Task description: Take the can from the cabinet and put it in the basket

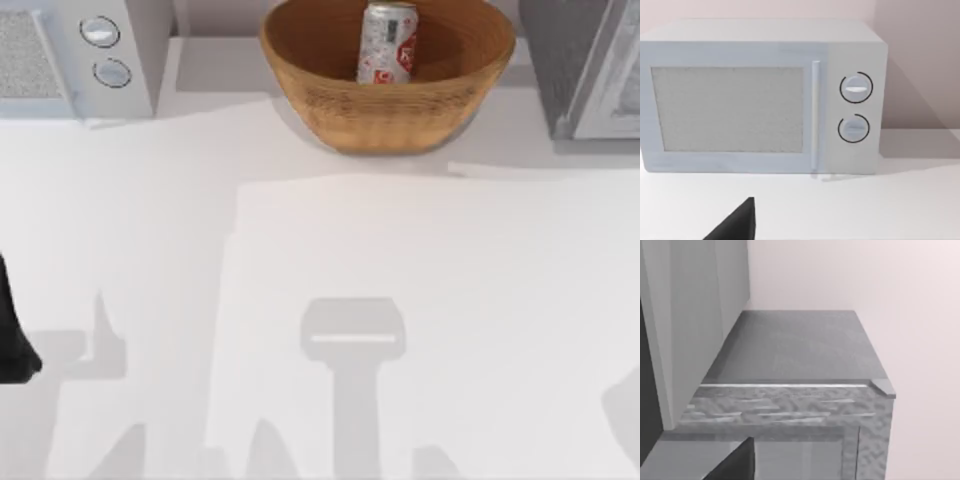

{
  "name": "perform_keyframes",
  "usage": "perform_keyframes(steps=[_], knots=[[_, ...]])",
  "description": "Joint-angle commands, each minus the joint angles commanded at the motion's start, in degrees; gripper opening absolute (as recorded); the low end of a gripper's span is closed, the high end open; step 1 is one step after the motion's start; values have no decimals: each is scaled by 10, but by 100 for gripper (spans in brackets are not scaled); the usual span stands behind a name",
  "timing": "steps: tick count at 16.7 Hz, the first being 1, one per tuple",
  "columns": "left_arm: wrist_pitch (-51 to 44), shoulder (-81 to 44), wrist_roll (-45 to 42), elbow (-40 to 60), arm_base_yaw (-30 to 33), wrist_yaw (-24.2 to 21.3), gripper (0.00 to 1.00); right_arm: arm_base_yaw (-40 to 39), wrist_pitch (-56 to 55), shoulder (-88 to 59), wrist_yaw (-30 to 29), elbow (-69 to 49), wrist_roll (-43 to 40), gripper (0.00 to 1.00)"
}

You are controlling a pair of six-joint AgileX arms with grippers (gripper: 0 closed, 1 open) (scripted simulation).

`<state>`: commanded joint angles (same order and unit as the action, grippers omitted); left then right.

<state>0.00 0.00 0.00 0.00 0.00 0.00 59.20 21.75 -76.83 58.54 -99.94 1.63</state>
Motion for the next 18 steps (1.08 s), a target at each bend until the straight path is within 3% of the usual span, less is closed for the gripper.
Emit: perform_keyframes(steps=[3, 6, 18], knots=[[0, 0, 0, 0, 0, 0, 100, -52, 2, -1, -51, -7, -1, 100], [0, 0, 0, 0, 0, 0, 100, -152, 7, -3, -152, -15, -3, 100], [0, 0, 0, 0, 0, 0, 100, -739, 31, 16, -739, 0, -5, 100]])
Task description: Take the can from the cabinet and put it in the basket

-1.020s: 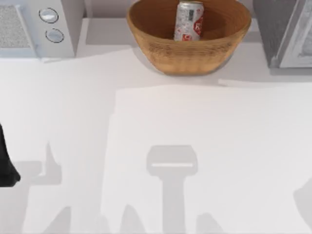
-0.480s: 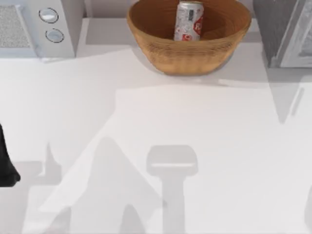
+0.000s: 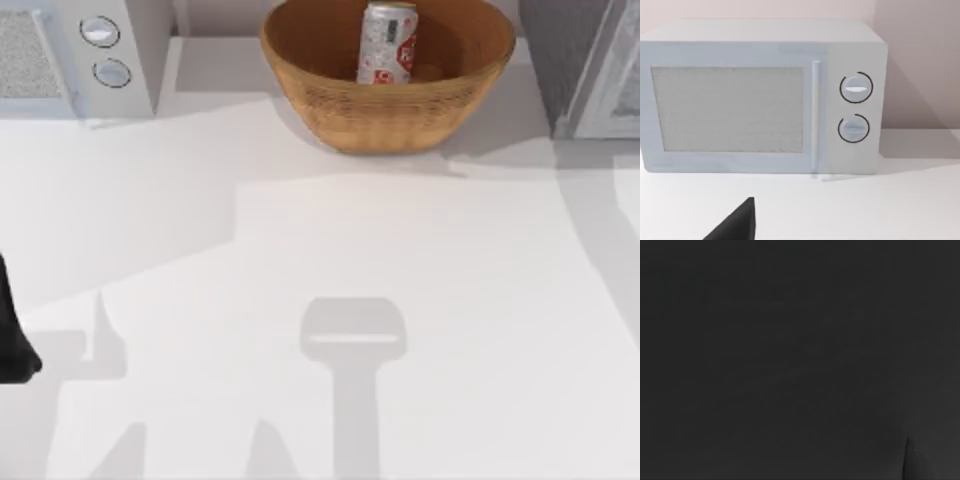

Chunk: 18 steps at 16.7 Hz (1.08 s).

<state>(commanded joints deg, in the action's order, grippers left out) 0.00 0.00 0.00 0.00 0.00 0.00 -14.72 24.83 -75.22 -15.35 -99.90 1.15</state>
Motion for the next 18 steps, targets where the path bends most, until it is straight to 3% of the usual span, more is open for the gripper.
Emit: perform_keyframes(steps=[2, 5, 11, 18], knots=[[0, 0, 0, 0, 0, 0, 100, -60, 2, 6, -60, 7, 0, 100], [0, 0, 0, 0, 0, 0, 100, -103, 3, 11, -103, 13, 0, 100], [0, 0, 0, 0, 0, 0, 100, -92, 6, 22, -115, 7, -7, 100], [0, 0, 0, 0, 0, 0, 100, -45, -19, -61, -70, -51, -6, 100]])
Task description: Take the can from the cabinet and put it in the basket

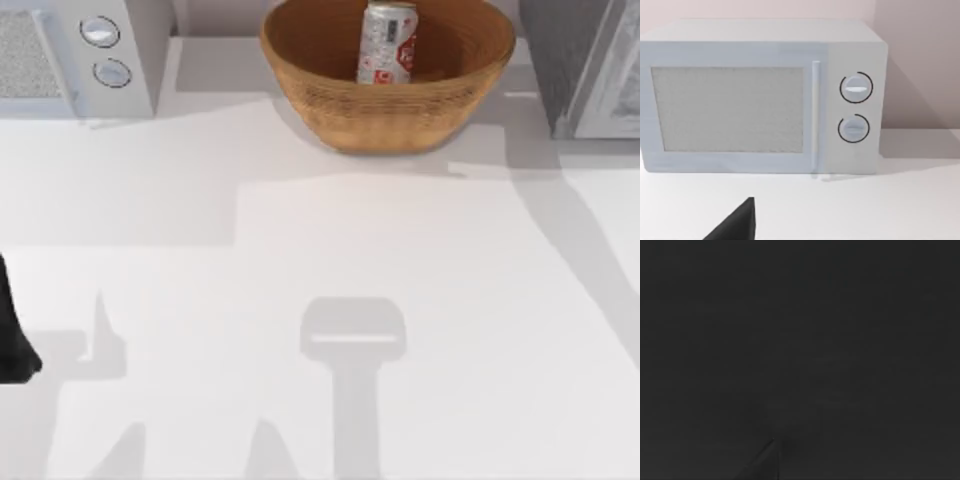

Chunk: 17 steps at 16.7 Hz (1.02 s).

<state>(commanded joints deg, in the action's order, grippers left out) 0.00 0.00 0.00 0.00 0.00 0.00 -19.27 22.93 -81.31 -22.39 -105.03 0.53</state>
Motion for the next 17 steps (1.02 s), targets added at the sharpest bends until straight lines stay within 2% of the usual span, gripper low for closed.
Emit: perform_keyframes(steps=[5, 8, 12, 17], knots=[[0, 0, 0, 0, 0, 0, 100, -4, -1, 16, 0, 12, -1, 100], [0, 0, 0, 0, 0, 0, 100, 5, -15, 58, 13, 66, -1, 100], [0, 0, 0, 0, 0, 0, 100, 30, -47, 167, 44, 217, -2, 100], [0, 0, 0, 0, 0, 0, 100, 79, -100, 360, 98, 481, -3, 100]])
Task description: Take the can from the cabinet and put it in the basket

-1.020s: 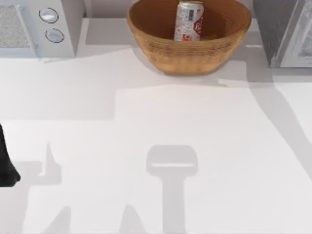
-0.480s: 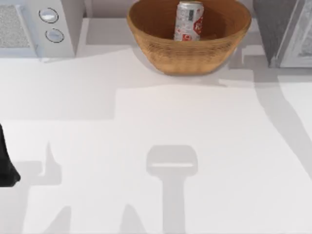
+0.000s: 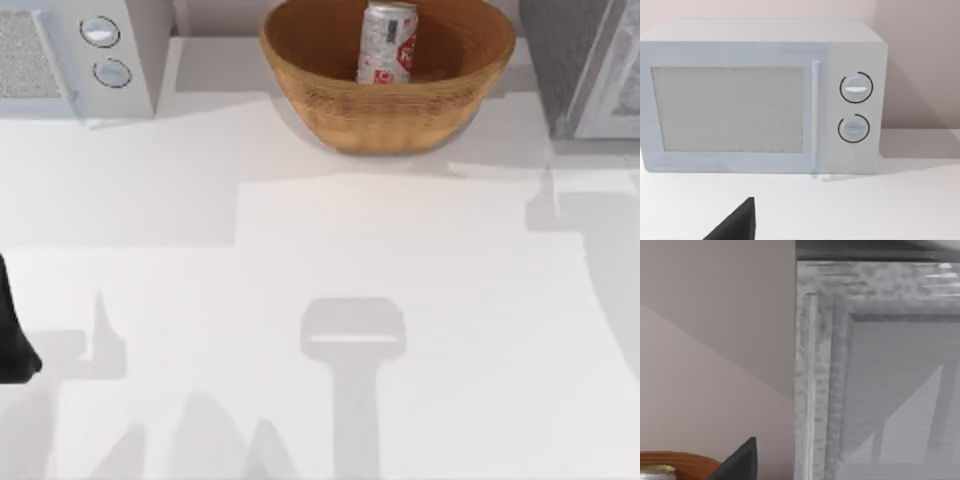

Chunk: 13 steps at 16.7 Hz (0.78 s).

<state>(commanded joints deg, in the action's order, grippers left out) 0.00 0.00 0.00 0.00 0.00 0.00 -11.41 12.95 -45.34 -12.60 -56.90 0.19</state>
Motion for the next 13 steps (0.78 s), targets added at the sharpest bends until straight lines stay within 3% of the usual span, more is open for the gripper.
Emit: perform_keyframes(steps=[8, 13], knots=[[0, 0, 0, 0, 0, 0, 100, 82, -90, 323, 89, 414, -2, 100], [0, 0, 0, 0, 0, 0, 100, 111, -125, 440, 122, 554, -2, 100]])
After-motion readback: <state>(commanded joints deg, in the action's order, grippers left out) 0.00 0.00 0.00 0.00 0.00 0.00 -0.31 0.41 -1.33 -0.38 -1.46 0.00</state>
